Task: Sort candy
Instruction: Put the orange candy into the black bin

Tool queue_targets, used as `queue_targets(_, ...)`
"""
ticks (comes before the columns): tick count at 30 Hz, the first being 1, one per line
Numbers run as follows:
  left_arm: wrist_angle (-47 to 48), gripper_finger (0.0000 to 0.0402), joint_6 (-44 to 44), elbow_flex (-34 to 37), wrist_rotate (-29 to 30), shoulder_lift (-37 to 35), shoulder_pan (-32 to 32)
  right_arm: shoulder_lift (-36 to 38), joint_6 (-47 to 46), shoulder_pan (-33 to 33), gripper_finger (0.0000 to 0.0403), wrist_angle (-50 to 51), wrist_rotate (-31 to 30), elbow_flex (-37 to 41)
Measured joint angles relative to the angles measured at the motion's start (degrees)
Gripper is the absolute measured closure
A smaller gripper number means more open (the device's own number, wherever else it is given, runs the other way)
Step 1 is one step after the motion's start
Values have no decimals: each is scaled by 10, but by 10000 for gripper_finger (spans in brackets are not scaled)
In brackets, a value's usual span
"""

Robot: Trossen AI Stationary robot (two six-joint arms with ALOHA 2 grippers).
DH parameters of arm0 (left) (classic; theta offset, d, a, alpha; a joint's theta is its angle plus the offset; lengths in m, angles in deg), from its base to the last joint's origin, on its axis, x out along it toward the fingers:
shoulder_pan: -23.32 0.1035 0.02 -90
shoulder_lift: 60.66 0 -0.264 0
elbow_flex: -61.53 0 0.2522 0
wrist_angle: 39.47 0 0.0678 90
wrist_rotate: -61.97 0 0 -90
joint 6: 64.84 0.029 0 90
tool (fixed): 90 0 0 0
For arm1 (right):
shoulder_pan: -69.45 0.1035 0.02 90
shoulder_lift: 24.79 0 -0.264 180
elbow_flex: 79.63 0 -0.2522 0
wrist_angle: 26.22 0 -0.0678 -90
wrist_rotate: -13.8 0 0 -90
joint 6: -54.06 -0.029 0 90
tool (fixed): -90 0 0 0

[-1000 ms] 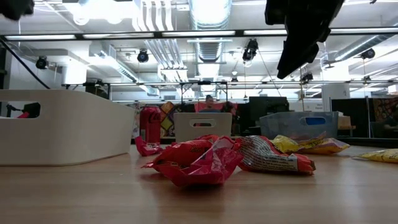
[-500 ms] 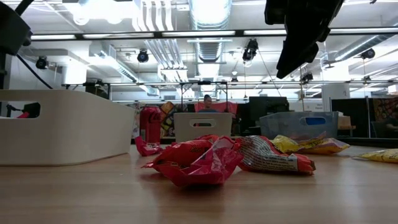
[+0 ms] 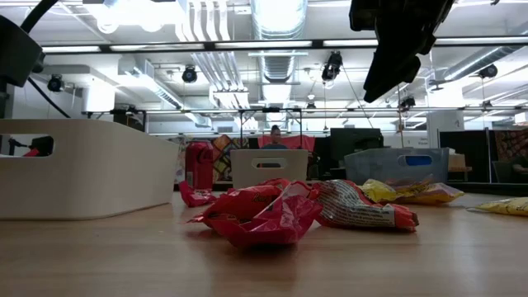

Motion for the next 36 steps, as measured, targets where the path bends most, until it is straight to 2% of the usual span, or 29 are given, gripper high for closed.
queue_targets(3, 3, 390, 1, 0, 0, -2, 0, 0, 0, 0, 220, 0, 0, 0)
queue_targets(8, 34, 394, 25, -5, -2, -24, -3, 0, 7, 0, 220, 0, 0, 0)
queue_targets(14, 39, 397, 60, -14, 16, -103, -3, 0, 31, 3, 220, -11, -1, 4)
queue_targets(18, -20, 397, 122, -10, 117, -168, 8, 0, 84, 9, 220, -84, 0, 26)
queue_targets(23, -79, 397, 254, -9, 262, -238, 42, 0, 156, 15, 220, -208, 1, 61)
queue_targets(30, -171, 397, 482, 2, 455, -271, 102, 0, 269, 27, 220, -505, 5, 131)
queue_targets(32, -194, 397, 532, 5, 476, -267, 126, 0, 291, 28, 220, -589, 5, 151)
queue_targets(36, -246, 397, 596, 20, 471, -252, 182, 0, 323, 29, 220, -716, 2, 186)
